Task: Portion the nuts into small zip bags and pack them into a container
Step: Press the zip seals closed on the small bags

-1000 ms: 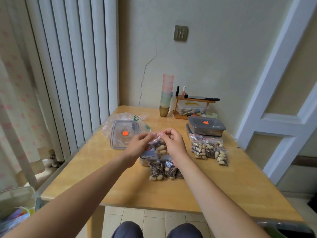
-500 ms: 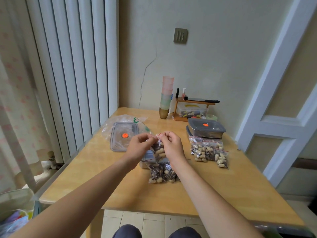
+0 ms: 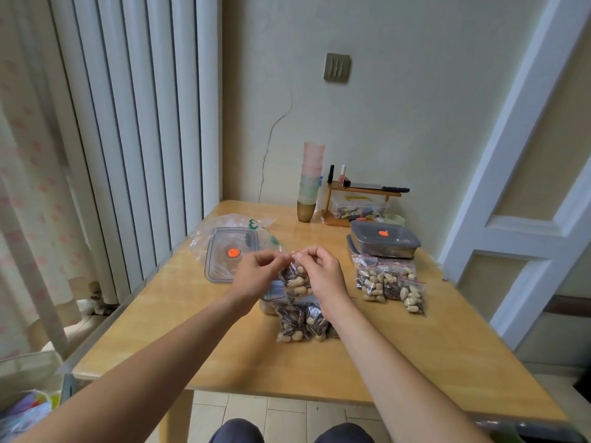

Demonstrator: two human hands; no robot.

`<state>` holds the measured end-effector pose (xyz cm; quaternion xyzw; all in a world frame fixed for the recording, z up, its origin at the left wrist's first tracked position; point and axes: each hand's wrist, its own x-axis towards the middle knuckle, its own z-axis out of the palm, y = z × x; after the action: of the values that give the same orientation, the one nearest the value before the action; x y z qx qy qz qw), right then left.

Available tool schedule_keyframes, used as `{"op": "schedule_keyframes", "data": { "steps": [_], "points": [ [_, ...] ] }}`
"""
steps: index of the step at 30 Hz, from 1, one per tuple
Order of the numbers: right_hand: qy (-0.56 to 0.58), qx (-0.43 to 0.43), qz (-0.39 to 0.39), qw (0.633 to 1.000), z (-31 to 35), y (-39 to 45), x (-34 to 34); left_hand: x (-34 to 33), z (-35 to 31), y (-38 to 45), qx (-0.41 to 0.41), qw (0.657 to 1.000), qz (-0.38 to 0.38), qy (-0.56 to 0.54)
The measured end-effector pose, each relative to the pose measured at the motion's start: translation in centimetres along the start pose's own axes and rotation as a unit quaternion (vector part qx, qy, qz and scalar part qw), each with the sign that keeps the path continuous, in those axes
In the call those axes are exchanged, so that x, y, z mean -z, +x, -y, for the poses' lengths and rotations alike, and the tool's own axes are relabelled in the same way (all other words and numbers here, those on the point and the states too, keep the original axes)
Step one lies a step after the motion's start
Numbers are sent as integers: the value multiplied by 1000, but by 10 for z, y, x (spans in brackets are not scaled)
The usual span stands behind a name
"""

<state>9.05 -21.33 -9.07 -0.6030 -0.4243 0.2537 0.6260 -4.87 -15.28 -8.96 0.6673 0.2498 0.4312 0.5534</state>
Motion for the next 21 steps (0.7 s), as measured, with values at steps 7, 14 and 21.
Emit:
{"op": "schedule_keyframes", "data": {
  "steps": [7,14,21],
  "points": [
    [23,27,8,999,3,-2,-1,-4,-2,4,20,999,-22,-25],
    [6,-4,22,1000,1,1,-3,-1,-2,4,11,1000,-14,-23],
    [-52,15,-9,999,-3,4,-5,3,4,0,19,1000,-8,13]
  ]
}}
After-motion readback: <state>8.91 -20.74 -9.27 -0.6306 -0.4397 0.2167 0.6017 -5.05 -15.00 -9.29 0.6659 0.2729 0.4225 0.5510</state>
